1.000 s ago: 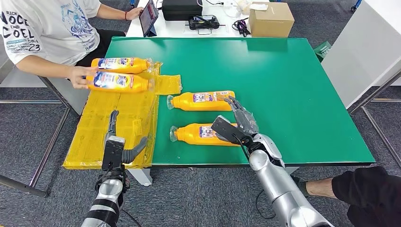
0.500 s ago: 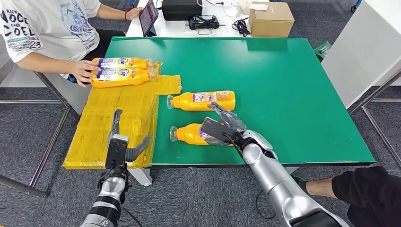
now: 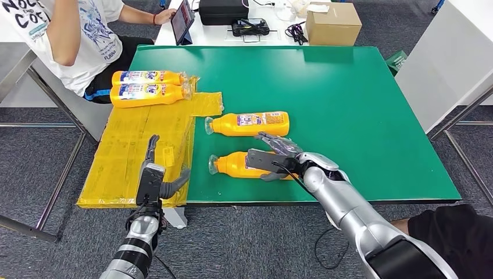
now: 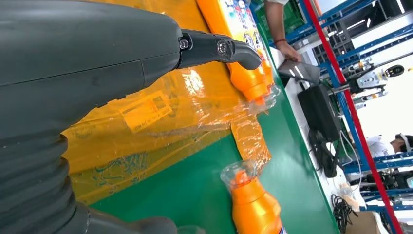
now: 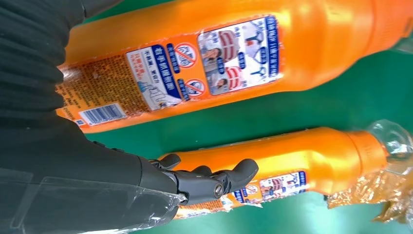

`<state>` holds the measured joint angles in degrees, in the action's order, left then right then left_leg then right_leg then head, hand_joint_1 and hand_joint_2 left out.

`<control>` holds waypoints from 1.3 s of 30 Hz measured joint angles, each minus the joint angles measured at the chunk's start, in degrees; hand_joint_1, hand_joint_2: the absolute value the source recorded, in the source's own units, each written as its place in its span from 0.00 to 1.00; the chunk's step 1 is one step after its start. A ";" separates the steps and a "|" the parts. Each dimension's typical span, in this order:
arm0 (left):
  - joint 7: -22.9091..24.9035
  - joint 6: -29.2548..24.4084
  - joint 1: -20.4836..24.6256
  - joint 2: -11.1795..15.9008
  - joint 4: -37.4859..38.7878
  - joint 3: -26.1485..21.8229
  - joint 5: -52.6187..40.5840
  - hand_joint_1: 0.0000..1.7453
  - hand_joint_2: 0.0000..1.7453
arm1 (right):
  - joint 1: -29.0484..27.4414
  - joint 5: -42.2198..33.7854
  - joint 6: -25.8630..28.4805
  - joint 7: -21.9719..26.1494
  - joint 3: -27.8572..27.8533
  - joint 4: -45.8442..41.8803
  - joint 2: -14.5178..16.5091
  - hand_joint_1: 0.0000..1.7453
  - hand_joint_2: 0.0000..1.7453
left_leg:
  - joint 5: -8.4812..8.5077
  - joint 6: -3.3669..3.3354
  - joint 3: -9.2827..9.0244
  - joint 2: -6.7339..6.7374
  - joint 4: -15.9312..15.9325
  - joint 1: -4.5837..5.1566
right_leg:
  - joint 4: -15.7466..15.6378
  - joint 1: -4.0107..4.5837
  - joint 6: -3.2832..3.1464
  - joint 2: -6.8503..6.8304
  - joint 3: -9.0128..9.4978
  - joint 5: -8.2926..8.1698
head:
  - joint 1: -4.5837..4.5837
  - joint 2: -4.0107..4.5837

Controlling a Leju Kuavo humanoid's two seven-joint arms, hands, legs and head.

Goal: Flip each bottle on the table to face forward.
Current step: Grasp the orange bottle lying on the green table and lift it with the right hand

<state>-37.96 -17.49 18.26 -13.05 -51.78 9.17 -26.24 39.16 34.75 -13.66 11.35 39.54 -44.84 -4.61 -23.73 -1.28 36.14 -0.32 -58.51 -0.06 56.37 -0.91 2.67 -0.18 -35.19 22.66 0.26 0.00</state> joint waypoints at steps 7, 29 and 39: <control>0.02 0.00 0.12 0.00 0.79 0.24 0.05 0.00 1.00 | 0.58 -0.04 -0.07 -0.15 1.47 0.79 -0.77 0.00 1.00 | 0.00 0.00 0.00 0.00 0.00 0.00 | 0.00 0.00 0.00 0.00 0.00 0.00 | -0.01 0.00; -0.16 0.20 1.03 -0.33 1.93 1.69 3.05 0.00 1.00 | 3.75 -1.37 -2.98 -6.10 12.53 1.74 -4.33 0.00 1.00 | 0.01 -0.01 0.00 0.00 -0.01 -0.01 | 0.00 0.01 0.01 0.00 0.00 -0.01 | -0.01 0.00; -0.16 0.61 1.14 -0.50 2.14 1.71 3.47 0.00 1.00 | 4.55 -0.07 -3.23 -7.36 15.40 3.32 -4.29 0.00 1.00 | 0.01 -0.01 0.00 0.00 -0.01 0.00 | 0.00 0.00 0.01 0.00 0.00 -0.01 | -0.02 0.00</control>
<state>-38.12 -16.88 19.40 -13.55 -49.65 10.88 -22.77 43.71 34.69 -16.89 3.99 54.94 -41.53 -8.91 -23.72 -1.29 36.14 -0.32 -58.52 -0.05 56.37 -0.91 2.68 -0.18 -35.19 22.66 0.24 0.00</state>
